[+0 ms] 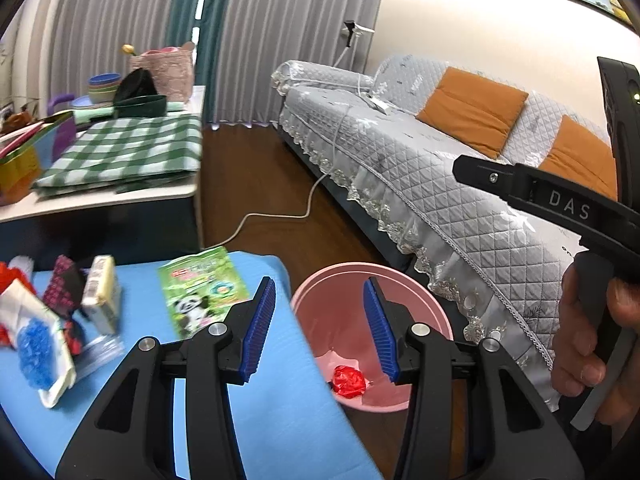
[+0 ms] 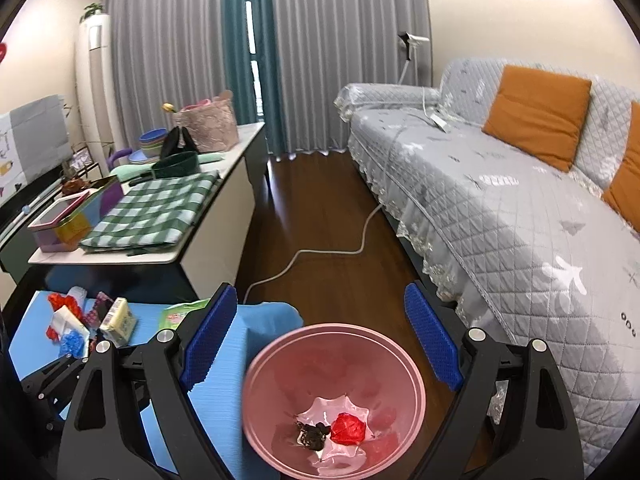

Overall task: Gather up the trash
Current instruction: 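Move the left tool to the blue plastic bag while the right tool moves to the green panda bag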

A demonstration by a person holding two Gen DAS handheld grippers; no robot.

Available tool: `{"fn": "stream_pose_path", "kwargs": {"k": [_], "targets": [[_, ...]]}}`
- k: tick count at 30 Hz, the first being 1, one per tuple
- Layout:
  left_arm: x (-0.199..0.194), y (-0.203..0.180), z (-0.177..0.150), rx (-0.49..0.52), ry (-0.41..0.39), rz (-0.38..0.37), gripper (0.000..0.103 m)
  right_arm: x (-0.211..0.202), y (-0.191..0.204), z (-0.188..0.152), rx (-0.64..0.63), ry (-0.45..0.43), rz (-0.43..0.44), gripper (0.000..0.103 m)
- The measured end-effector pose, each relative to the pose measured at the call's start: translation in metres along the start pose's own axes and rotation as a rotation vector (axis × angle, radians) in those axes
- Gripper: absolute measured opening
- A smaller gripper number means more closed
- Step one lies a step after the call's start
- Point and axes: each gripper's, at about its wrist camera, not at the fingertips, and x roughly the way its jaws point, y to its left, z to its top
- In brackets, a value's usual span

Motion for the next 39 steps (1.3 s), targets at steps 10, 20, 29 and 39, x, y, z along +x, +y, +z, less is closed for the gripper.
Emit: {"fn": "stream_pose_path", "kwargs": {"k": [10,20,29,39], "targets": [[-0.05,0.038,-0.013,-0.057,-0.042,0.056,0.046,-0.029,0.045,0.002,-0.069,-0.051,0.013,0.085],[-0.093,0.078,-0.035,-0.101,-0.076,0.117,0.046,-0.04,0.095,-0.005,-0.101,-0.069,0.093,0.085],[-0.123,0.13,-0.065,-0.163,-0.099,0.215,0.046,-0.025,0.136,-0.021,-0.126,-0.021,0.203,0.077],[-0.123,0.184,-0.1,-0.224,-0.073,0.315,0.046,0.004,0.159,-0.041,-0.122,0.049,0.224,0.075]]}}
